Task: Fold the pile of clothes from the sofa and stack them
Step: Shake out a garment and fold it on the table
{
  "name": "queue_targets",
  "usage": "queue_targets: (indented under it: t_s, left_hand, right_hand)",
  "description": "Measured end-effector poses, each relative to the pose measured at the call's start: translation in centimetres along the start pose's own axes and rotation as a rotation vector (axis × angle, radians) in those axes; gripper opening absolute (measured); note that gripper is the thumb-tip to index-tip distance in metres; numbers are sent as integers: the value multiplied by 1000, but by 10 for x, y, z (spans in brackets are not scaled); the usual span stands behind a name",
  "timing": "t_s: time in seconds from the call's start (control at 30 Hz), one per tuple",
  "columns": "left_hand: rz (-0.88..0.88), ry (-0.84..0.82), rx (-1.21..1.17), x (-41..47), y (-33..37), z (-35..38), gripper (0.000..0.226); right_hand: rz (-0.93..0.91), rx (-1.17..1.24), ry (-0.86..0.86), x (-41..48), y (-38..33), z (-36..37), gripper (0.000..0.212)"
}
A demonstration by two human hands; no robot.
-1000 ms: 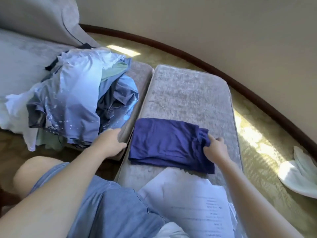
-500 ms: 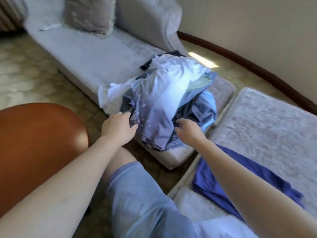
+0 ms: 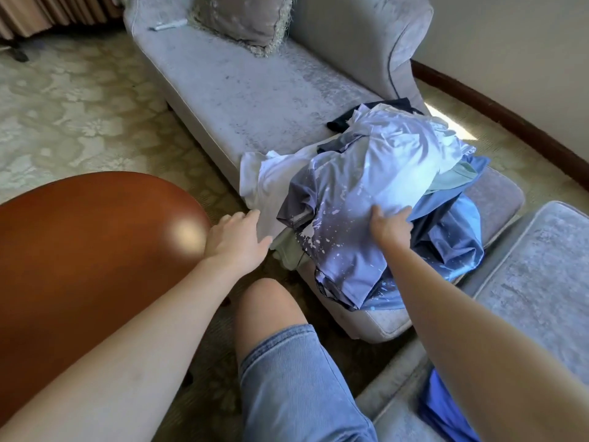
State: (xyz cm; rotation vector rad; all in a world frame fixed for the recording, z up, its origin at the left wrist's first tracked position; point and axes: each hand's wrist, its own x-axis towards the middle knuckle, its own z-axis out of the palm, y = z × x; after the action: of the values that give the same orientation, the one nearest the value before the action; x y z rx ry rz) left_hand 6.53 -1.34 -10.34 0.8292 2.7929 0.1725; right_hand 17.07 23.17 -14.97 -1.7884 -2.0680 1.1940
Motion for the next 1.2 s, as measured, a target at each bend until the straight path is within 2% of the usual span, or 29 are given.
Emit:
queue_targets:
  t_s: [0.07, 0.13, 0.23, 0.3, 0.33, 0.4, 0.43, 0.5, 0.6, 0.67, 0.77, 0.87, 0.97, 1.03, 1.1, 1.13, 1.2]
  left_hand:
    - [37, -19, -14, 4, 12, 5, 55]
    - [88, -42, -35, 6, 27, 11, 55]
    - [156, -80, -42, 6, 47, 22, 56]
    - [181, -104, -48, 6, 58, 28, 50]
    - [188, -114, -54, 6, 62, 31, 47]
    - [201, -134, -58, 5, 69, 35, 46]
    - [206, -142, -56, 4, 71, 37, 47]
    - [220, -147, -35, 4, 73, 38, 51]
    - [248, -151, 9, 6, 73, 40, 55]
    - [253, -169, 19, 7, 75, 42, 59]
    - [267, -195, 31, 7, 82, 46, 67]
    - [348, -185, 40, 6, 86, 49, 95]
    - [468, -98, 75, 6, 94, 49, 109]
    - [504, -15, 95, 7, 104, 48, 106]
    - [491, 49, 65, 7, 115, 47, 96]
    - [466, 73, 23, 7, 119, 47, 88]
    - [427, 148, -92, 8, 122, 44, 58]
  right_hand:
    - [-2, 82, -54, 3, 11, -5, 62]
    - [-40, 156, -78, 2, 18, -13, 60]
    - [-93, 240, -14, 1, 24, -19, 60]
    - [-72, 188, -3, 1, 28, -20, 56]
    - [-18, 188, -57, -1, 29, -21, 49]
    - [126, 261, -263, -5, 29, -21, 17]
    - [157, 276, -332, -9, 29, -20, 8]
    - [143, 247, -313, -9, 30, -14, 13]
    - [47, 190, -160, -5, 37, -8, 44]
    - [78, 192, -193, -5, 43, -7, 53]
    - [130, 362, -250, -14, 44, -11, 24]
    - [4, 503, -164, -23, 33, -20, 23]
    - [-187, 669, -103, -39, 9, -37, 60]
    - [-274, 733, -97, -51, -7, -50, 75]
    - [-315, 775, -106, -60, -19, -63, 77]
    - [-323, 790, -109, -63, -22, -68, 73]
    - [-348, 785, -106, -65, -25, -81, 51]
